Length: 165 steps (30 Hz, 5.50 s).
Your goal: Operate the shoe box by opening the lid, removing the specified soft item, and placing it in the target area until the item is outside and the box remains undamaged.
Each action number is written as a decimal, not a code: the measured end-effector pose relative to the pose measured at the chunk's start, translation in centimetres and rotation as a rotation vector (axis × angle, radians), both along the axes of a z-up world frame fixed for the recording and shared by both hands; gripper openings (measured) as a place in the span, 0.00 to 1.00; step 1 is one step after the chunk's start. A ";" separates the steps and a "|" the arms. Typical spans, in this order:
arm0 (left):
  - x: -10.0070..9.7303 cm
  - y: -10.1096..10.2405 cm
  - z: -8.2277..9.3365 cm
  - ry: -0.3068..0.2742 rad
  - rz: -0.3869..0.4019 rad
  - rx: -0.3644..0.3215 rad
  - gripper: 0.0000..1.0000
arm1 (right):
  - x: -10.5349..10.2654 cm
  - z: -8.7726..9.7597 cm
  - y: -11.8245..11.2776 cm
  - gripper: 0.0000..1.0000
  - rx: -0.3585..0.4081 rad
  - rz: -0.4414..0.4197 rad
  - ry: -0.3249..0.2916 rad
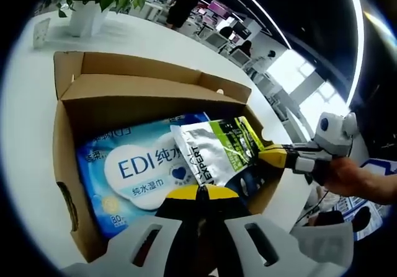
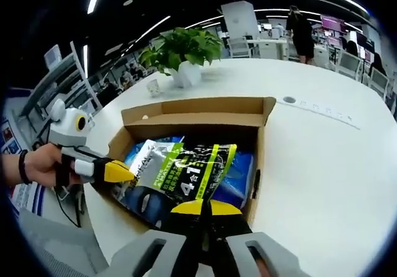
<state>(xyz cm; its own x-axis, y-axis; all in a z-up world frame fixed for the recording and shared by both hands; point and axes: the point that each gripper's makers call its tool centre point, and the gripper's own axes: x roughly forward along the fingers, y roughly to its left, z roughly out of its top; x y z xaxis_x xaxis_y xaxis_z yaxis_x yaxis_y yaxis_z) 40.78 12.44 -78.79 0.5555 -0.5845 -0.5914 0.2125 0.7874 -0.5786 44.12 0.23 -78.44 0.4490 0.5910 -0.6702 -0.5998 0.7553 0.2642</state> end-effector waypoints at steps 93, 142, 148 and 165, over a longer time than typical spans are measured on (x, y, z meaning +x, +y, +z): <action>3.6 -24.9 2.8 -0.129 -0.344 0.106 0.00 | -0.8 1.3 -25.2 0.00 0.034 -0.294 -0.021; 5.6 -27.5 -5.0 0.000 -0.502 0.446 0.00 | 2.7 -5.3 -27.2 0.00 -0.002 -0.291 0.081; 5.7 -27.5 -5.4 0.011 -0.509 0.463 0.00 | 2.3 -5.8 -27.3 0.00 -0.031 -0.258 0.082; 5.5 -27.1 -5.9 0.037 -0.511 0.501 0.02 | 1.5 -7.0 -27.4 0.00 -0.026 -0.260 0.102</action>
<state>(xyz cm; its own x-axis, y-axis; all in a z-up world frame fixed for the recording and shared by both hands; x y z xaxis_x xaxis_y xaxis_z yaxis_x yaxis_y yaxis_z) 46.27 -14.67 -84.68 0.2588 -0.4194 -0.8701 0.6128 0.7676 -0.1877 45.61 -27.21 -85.40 0.5126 0.4469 -0.7331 -0.3560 0.8876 0.2922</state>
